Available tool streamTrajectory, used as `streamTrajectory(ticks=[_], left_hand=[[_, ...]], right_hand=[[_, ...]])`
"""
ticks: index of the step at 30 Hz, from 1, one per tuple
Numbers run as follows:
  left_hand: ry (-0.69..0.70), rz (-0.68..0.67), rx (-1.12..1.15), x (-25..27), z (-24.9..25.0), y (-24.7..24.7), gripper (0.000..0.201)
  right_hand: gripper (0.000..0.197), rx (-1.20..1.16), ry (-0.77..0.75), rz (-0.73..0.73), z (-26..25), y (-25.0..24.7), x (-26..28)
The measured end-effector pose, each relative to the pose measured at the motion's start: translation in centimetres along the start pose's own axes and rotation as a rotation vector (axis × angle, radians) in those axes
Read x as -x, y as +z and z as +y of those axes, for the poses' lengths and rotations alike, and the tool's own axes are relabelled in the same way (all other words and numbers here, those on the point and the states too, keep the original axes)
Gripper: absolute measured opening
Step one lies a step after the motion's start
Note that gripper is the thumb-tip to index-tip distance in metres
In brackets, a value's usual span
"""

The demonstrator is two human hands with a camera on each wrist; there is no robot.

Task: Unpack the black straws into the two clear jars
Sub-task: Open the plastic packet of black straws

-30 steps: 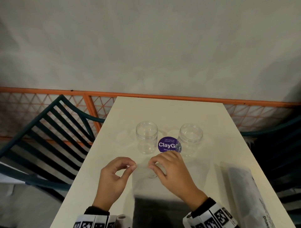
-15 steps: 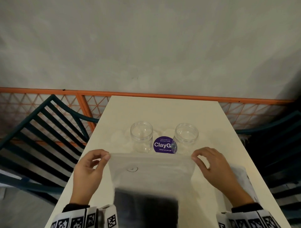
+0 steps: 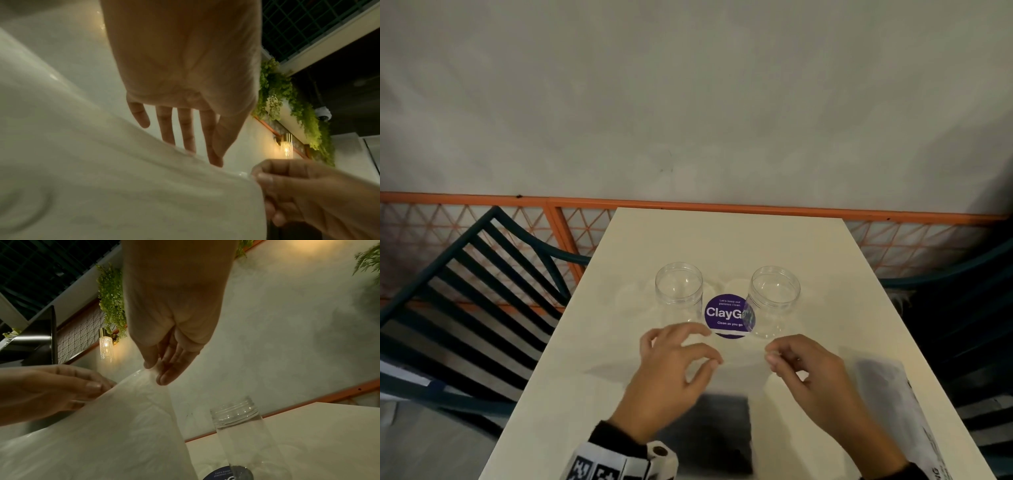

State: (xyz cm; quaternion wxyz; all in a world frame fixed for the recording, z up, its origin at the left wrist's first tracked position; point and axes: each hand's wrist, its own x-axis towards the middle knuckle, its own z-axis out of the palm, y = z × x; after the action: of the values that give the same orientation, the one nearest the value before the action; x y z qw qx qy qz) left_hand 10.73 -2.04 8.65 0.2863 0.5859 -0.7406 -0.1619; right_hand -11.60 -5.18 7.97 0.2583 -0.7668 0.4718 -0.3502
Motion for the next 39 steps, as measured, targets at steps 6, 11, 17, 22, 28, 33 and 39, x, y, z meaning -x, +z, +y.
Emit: streamTrajectory(ticks=[6,11,17,22,28,33,39], left_hand=[[-0.067,-0.116,-0.017,0.3,-2.2,0.6,0.052],[-0.34,0.102,-0.316,1.2,-4.0,-1.8,0.049],[-0.512,0.123,0.052,1.4,-3.9,-2.7,0.05],[-0.504,0.091,0.67,1.3,-2.7,-1.5,0.034],[-0.593,0.132,1.45,1.7,-4.2,-2.0,0.038],[-0.647,0.131,1.494,2.7,-5.7,-2.6,0.042],[-0.662,0.155,0.76,2.1,-5.7,-1.0,0.026]], right_hand=[[0.013,-0.03,-0.004,0.031,0.6,0.0,0.0],[0.018,-0.057,0.035,0.077,1.0,-0.3,-0.1],[0.01,-0.259,0.272,0.064,-0.1,1.3,-1.3],[0.021,-0.219,0.427,0.087,-0.2,3.3,-2.9],[0.024,-0.529,0.704,0.06,1.1,4.0,-3.4],[0.018,-1.045,0.881,-0.158,1.1,2.4,-3.3],[0.02,-0.962,0.851,-0.439,-0.4,2.4,-2.8]])
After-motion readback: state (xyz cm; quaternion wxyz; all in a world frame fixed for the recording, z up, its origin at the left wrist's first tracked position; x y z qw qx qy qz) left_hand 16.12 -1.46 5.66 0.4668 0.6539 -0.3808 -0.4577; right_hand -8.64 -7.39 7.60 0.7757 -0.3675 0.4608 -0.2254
